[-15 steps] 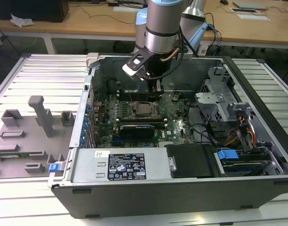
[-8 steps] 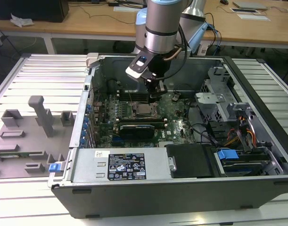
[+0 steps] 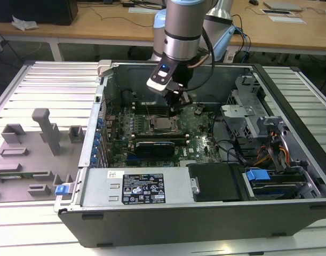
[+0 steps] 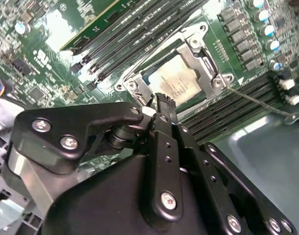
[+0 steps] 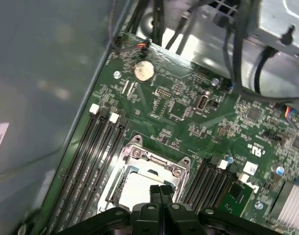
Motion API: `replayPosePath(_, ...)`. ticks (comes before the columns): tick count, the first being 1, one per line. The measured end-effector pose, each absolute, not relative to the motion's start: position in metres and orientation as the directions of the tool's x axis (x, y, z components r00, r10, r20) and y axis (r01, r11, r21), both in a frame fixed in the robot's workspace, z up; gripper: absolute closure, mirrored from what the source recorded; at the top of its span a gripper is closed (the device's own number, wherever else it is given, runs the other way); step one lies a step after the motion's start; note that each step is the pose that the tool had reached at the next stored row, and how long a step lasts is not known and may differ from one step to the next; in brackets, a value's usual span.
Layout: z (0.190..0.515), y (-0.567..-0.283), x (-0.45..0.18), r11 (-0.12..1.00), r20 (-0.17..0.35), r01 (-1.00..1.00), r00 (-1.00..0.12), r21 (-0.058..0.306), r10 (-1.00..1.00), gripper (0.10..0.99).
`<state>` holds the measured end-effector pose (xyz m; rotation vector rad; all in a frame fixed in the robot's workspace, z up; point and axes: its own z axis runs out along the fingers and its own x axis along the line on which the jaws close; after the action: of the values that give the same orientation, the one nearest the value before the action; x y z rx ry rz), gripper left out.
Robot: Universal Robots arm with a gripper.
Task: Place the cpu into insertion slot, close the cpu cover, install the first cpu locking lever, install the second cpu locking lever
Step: 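Close the cpu cover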
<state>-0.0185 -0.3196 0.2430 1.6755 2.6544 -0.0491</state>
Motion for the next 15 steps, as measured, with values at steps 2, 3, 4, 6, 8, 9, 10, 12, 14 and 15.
replayPosePath(2,0.243,-0.3196,-0.0185,0.471,-0.021,0.882,-0.471,-0.026,0.882,0.98)
replayPosePath(3,0.243,-0.3196,-0.0185,0.489,-0.022,0.872,-0.489,-0.027,0.872,0.98)
replayPosePath(4,0.2431,-0.3196,-0.0185,0.5,-0.023,0.865,-0.501,-0.027,0.865,0.98)
replayPosePath(6,0.243,-0.3196,-0.0185,0.527,-0.024,0.85,-0.527,-0.028,0.849,0.98)
replayPosePath(8,0.2431,-0.3197,-0.0185,0.564,-0.025,0.825,-0.565,-0.029,0.825,0.98)
replayPosePath(9,0.2431,-0.3196,-0.0185,0.577,-0.026,0.816,-0.578,-0.029,0.816,0.98)
replayPosePath(10,0.243,-0.3196,-0.0185,0.6,-0.026,0.799,-0.601,-0.03,0.799,0.98)
replayPosePath(12,0.2431,-0.3197,-0.0185,0.649,-0.028,0.76,-0.65,-0.031,0.759,0.98)
replayPosePath(14,0.2431,-0.3196,-0.0185,0.693,-0.028,0.72,-0.694,-0.031,0.72,0.98)
replayPosePath(15,0.2431,-0.3196,-0.0185,0.706,-0.028,0.708,-0.706,-0.031,0.707,0.98)
